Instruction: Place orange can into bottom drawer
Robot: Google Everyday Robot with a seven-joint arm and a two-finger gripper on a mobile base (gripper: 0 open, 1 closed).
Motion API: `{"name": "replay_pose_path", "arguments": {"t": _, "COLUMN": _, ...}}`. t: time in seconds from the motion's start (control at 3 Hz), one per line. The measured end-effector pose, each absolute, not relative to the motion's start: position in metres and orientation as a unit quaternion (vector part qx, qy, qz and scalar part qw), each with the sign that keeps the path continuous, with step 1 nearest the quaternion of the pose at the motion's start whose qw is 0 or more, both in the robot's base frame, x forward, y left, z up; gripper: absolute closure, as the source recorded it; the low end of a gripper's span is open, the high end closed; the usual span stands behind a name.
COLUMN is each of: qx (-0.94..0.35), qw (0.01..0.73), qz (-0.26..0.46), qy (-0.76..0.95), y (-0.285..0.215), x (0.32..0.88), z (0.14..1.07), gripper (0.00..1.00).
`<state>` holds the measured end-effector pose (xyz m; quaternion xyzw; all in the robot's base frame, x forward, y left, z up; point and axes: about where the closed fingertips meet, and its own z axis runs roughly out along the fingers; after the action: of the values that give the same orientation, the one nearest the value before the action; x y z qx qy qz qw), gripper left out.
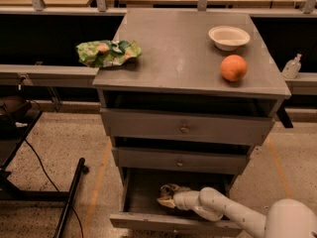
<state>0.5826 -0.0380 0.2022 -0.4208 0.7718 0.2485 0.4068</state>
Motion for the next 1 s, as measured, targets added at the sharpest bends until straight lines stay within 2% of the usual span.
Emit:
{"name": "replay_pose_path", "arguments": {"t": 0.33, "qx": -0.415, "qw": 0.411, "qz": 0.247, "qy": 0.774, "y": -0.049, "x": 0.583, "z": 0.203, "gripper": 0.0}}
{"name": "replay_pose_path", "arguments": {"t": 1.0, "qx": -0.34, "qw": 0.434, "qz": 0.242, "qy": 0.798, "y": -0.134, "x": 0.57, "z": 0.218, "gripper": 0.0}}
